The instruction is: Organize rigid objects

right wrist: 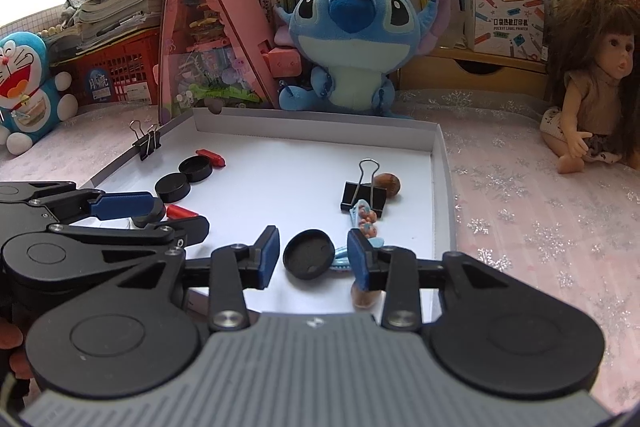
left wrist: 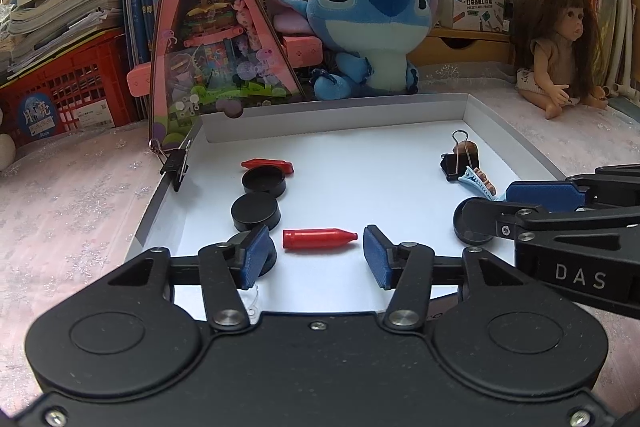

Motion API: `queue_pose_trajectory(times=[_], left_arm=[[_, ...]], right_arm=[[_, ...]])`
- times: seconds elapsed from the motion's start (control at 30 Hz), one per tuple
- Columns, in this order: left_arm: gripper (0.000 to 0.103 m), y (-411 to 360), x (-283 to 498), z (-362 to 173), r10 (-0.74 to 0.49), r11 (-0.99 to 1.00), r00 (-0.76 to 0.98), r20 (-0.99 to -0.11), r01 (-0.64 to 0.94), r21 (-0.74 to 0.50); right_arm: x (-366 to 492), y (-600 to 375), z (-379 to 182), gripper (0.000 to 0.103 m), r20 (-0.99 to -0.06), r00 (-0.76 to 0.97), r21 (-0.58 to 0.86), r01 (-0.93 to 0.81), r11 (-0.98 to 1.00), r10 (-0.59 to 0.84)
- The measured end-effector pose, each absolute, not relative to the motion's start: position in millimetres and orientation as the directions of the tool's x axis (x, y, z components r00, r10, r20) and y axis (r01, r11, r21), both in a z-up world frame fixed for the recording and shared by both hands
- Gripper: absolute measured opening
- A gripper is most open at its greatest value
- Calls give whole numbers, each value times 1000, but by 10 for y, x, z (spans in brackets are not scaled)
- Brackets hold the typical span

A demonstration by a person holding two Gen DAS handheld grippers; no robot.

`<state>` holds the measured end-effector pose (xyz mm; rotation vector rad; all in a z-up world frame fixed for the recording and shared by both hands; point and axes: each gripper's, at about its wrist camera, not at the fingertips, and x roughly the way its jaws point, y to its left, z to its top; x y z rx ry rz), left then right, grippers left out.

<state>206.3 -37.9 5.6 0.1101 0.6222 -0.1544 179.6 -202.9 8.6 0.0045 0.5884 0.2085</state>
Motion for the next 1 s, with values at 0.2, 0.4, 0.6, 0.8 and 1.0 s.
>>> queue_pose_trajectory(times=[0.2,0.4,0.6,0.8,1.0], left_arm=[[60,-372,1993,121,-106,984,806,-582,169,55],[66,-348,1848,194,-111,986,817,-567,163,42],[69,-302,1722,260,-108,987,824,-557,154,36],[72,-257,1525,327,-113,988,834,-540,150,24],[73,-202,1324,325,-123,989,833,-539,145,-2]], right_arm=[[1748,-2043,134,61,-541,820,62,-178,982,183],[1666,-2075,192,65,-528,831,73,-159,985,173],[1552,-2086,239,73,-513,842,69,-151,986,165],[1391,-2102,281,79,-494,856,69,-137,988,153],[1217,-2104,252,81,-485,863,63,-123,990,138]])
